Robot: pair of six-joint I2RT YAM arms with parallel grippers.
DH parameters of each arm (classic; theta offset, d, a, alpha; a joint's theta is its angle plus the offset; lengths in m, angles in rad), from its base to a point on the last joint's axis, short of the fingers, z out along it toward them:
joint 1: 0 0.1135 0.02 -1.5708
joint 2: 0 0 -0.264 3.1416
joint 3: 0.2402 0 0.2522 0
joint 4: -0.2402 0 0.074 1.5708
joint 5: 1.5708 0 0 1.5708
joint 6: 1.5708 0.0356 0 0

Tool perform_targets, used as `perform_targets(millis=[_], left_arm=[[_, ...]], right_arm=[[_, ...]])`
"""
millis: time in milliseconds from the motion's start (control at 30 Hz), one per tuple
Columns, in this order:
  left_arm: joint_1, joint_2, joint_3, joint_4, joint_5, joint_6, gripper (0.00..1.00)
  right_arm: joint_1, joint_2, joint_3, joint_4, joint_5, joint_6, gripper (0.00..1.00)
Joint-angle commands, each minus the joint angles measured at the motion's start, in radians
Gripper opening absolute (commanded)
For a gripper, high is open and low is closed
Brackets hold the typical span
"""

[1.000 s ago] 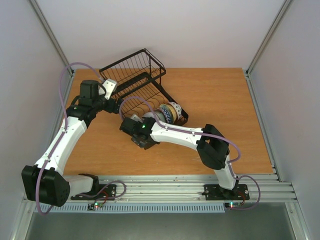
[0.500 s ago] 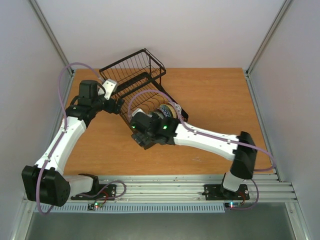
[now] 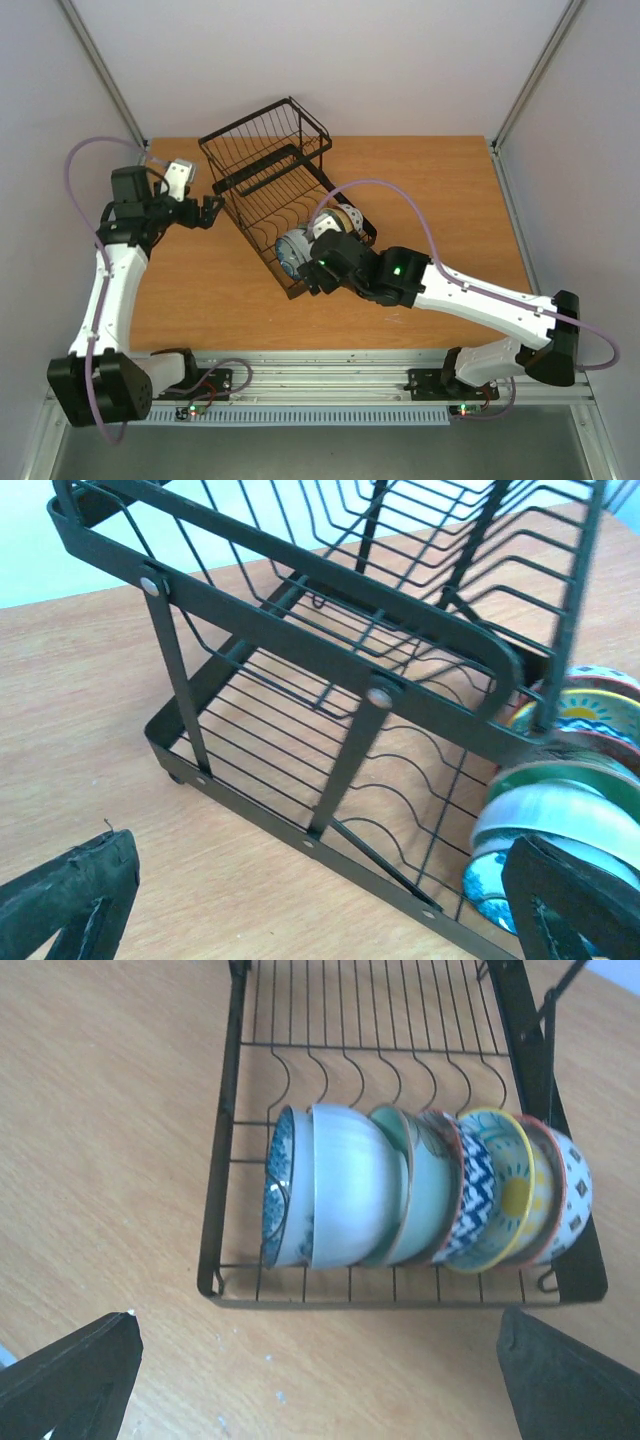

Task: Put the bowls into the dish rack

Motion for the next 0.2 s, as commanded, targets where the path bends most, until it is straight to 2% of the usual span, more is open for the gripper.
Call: perform_targets(millis=[0,167], left_arm=[[0.029,-0.098,-0.068,0.005,0.132,0.010,0.99],[0.037,-0.129,-0.149,-0.066,0.154,0.073,0.99]], right_arm=[[0.001,-0.092,-0.066,0.015,0.037,0.095,0.99],[0.002,-0.177,-0.135,0.033,0.049,0.128,0.99]])
